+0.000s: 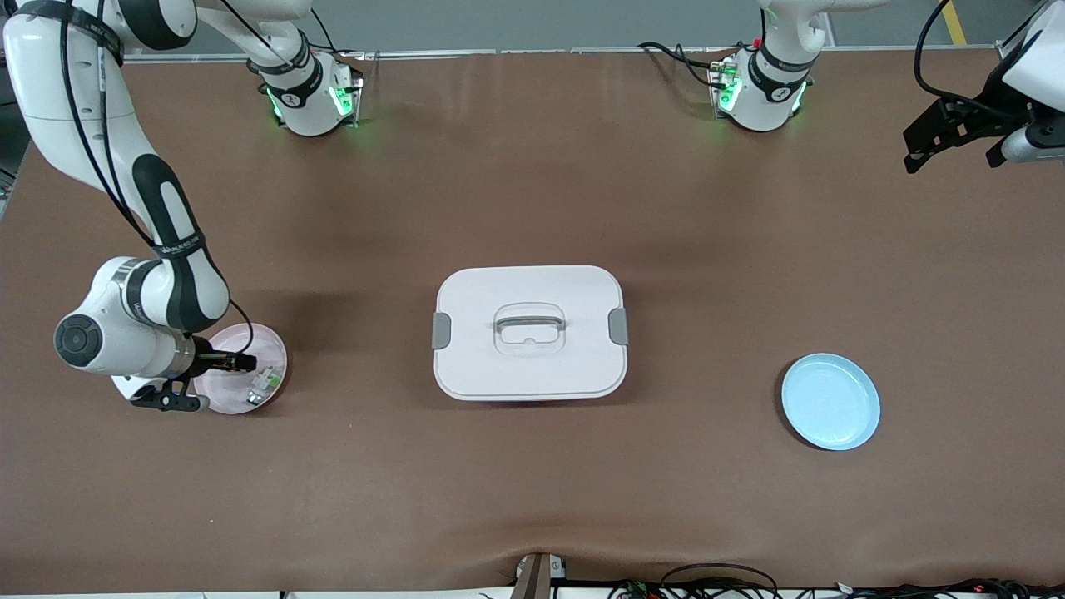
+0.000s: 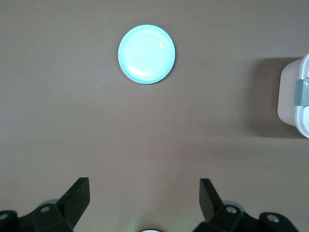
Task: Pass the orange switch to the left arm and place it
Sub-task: 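Close the right gripper on the orange switch and lift it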
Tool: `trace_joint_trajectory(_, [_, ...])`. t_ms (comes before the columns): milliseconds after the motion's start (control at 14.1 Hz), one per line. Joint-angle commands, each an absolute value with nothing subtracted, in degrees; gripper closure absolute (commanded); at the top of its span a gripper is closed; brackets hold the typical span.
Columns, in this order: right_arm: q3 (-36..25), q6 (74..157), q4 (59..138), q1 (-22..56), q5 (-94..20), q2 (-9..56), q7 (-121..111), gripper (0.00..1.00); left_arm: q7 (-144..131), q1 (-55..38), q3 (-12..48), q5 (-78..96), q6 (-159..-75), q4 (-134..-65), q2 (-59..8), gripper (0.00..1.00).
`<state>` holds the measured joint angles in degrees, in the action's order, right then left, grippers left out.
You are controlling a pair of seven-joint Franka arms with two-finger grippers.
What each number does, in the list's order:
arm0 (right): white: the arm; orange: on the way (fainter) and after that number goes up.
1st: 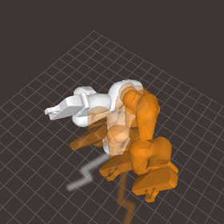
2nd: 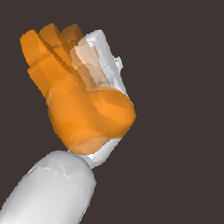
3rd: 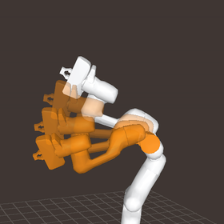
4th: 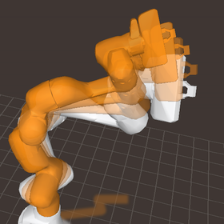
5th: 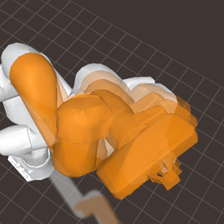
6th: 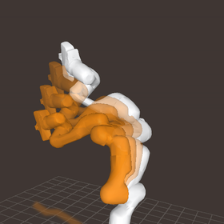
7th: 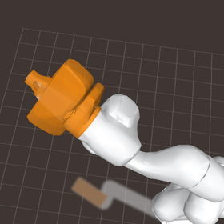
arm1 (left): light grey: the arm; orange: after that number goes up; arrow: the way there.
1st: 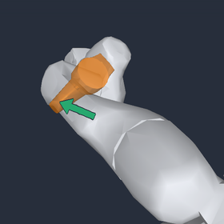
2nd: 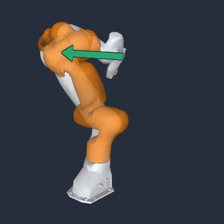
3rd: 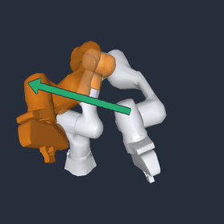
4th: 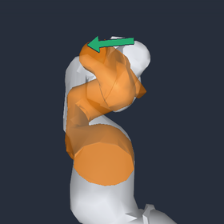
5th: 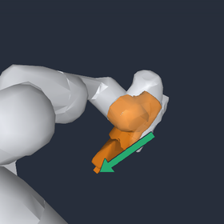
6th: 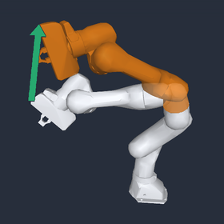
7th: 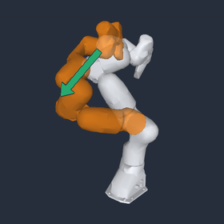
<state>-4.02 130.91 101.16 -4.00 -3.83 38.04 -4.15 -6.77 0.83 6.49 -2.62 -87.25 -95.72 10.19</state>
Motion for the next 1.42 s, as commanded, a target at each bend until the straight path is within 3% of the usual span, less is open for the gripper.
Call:
trace_joint_trajectory(0, [-3.78,131.05,101.51,-4.13,-6.49,38.14,-4.39,0.00,-6.33,1.05,6.33,-1.58,-88.42,-97.64,11.69,0.00])
trace_joint_trajectory(71, [-3.78,130.87,101.51,-4.13,-7.20,38.14,-4.31,0.00,-6.33,1.05,6.33,-1.58,-88.42,-97.65,11.69,0.00])
trace_joint_trajectory(355, [-3.78,130.43,101.51,-4.22,-7.29,38.06,-4.48,0.40,-6.33,1.05,6.33,-1.58,-89.21,-98.17,11.78,0.00])
trace_joint_trajectory(639, [-3.87,129.64,101.43,-4.22,-6.59,37.71,-8.41,0.67,-6.33,1.05,6.33,-1.58,-90.61,-98.61,11.69,0.00])
trace_joint_trajectory(1065, [-3.08,116.91,99.93,-8.16,-7.73,33.14,-19.14,0.75,-6.24,1.41,6.33,-1.49,-91.49,-95.72,8.18,0.00])
trace_joint_trajectory(1207, [-2.46,112.00,99.93,-10.01,-12.89,31.21,-22.58,0.84,-6.24,1.41,6.33,-1.41,-91.49,-94.84,6.95,0.00])
trace_joint_trajectory(1349, [-2.46,106.73,99.84,-10.11,-19.39,30.06,-22.76,0.87,-6.24,1.41,6.33,-0.62,-91.93,-94.66,5.98,0.00])
